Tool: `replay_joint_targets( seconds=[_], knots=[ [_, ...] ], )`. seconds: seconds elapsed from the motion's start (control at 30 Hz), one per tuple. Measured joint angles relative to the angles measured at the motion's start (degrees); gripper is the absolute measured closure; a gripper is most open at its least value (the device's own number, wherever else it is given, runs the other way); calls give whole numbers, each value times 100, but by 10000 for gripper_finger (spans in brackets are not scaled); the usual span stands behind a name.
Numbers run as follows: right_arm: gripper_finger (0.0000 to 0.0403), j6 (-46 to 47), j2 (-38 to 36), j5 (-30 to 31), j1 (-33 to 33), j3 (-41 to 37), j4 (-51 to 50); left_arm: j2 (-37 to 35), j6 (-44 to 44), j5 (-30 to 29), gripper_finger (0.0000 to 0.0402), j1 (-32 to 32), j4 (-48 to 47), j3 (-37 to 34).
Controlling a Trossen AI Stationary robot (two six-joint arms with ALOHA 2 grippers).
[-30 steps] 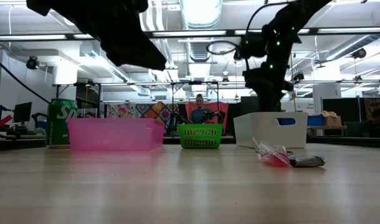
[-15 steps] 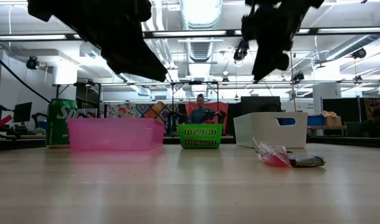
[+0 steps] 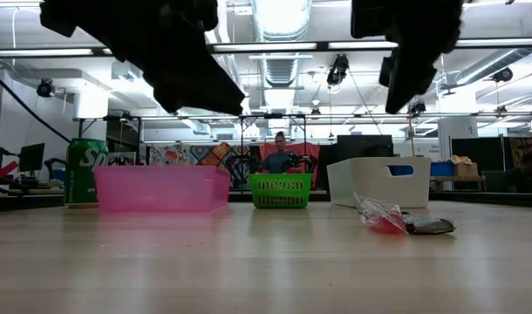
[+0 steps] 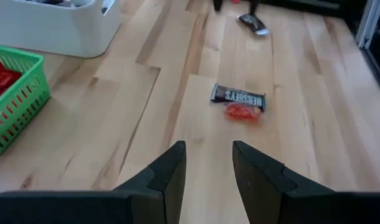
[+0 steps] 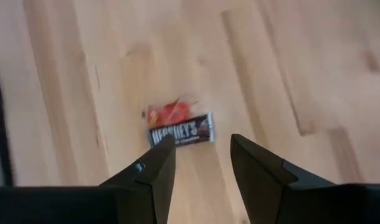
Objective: Sort candy
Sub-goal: Put the red gummy into the red bin
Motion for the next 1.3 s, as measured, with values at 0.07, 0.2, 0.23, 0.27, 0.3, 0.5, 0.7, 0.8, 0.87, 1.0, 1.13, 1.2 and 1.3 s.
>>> replay_joint_targets(
  seconds=[0.07, 0.2, 0.23, 0.27, 0.3, 0.5, 0.7, 0.8, 0.87, 1.0, 1.13, 1.2, 1.3],
  knots=[
    [253, -585, 199, 20, 225, 0, 11, -64, -18, -2, 286, -33, 12, 2],
    [256, -1257, 665, -6, 605, 0, 293, -112, 18, -1, 286, -113, 1, 40],
    [259, -1311, 776, 4, 656, 0, 387, -113, 55, 0, 286, -123, 1, 63],
    [261, -1354, 889, 38, 693, 0, 505, -116, 87, 0, 286, -125, 5, 83],
    [263, -1363, 996, 109, 706, 0, 638, -116, 109, 0, 286, -125, 15, 98],
    [264, -1386, 1598, 455, 688, 2, 977, -116, 302, -9, 286, -125, 13, 228],
    [265, -1354, 1940, 459, 688, 2, 1411, -116, 369, -11, 286, -125, 6, 278],
    [270, -1262, 2010, 505, 670, 2, 1634, -116, 371, -12, 286, -125, 2, 278],
    [274, -1187, 2050, 647, 642, 4, 1667, -116, 371, -17, 286, -125, 1, 278],
    [290, -1135, 2158, 675, 572, 2, 1679, -116, 312, -17, 286, -125, 2, 278],
    [322, -1095, 2289, 688, 519, 4, 1837, -116, 288, -22, 286, -146, 0, 278],
    [346, -1108, 2309, 688, 509, 4, 1903, -144, 286, -22, 286, -179, -8, 280],
    [384, -1233, 2310, 686, 498, 4, 1997, -304, 288, -22, 286, -261, -71, 280]
  ],
)
